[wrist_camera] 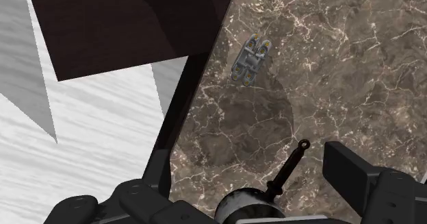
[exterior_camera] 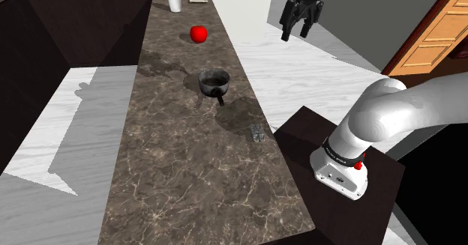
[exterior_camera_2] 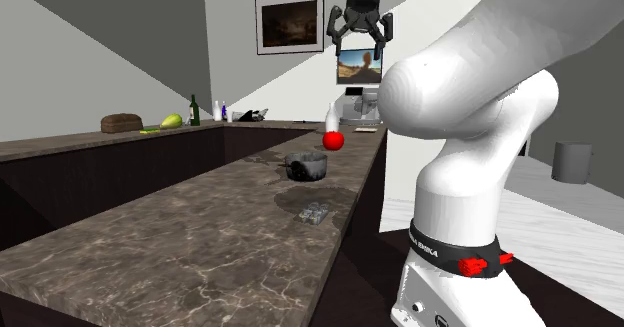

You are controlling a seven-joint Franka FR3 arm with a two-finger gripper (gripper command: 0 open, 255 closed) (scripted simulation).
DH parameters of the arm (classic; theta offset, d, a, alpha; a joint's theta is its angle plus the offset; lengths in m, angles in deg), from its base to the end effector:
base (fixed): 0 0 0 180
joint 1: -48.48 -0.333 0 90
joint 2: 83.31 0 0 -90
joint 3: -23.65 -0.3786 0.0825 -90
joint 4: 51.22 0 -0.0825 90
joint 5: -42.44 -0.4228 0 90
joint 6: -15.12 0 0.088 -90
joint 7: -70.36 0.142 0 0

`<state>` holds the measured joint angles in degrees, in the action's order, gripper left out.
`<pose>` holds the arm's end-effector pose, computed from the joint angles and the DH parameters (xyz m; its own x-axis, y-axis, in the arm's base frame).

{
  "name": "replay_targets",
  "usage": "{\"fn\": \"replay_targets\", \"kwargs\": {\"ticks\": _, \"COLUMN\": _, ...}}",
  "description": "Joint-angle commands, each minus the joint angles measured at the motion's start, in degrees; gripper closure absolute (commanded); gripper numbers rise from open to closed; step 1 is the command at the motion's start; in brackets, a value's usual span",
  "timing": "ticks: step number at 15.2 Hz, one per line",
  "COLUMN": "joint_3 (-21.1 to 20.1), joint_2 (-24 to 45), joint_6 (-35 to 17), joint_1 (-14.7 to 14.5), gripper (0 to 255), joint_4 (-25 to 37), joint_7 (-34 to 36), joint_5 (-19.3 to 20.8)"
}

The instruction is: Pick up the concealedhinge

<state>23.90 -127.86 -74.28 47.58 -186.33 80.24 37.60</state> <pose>0.3017 0.0151 0.5958 0.9869 -0.1576 -0.0349 -0.1600 -0.9837 -0.0827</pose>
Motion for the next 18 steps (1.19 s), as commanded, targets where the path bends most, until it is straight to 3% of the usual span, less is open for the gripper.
{"fn": "replay_targets", "kwargs": {"ticks": 1, "joint_3": 0.00, "joint_2": 0.00, "joint_6": 0.00, "joint_1": 0.00, "gripper": 0, "joint_4": 0.00, "joint_7": 0.00, "joint_5": 0.00}}
{"fn": "replay_targets", "kwargs": {"ticks": 10, "joint_3": -7.01, "joint_2": -2.98, "joint_6": -15.32, "joint_1": -0.07, "gripper": 0, "joint_4": -17.88, "joint_7": 9.66, "joint_5": -4.10}}
{"fn": "replay_targets", "kwargs": {"ticks": 18, "joint_3": -14.84, "joint_2": 2.30, "joint_6": -32.22, "joint_1": -1.70, "gripper": 0, "joint_4": -29.23, "joint_7": 18.61, "joint_5": -9.58}}
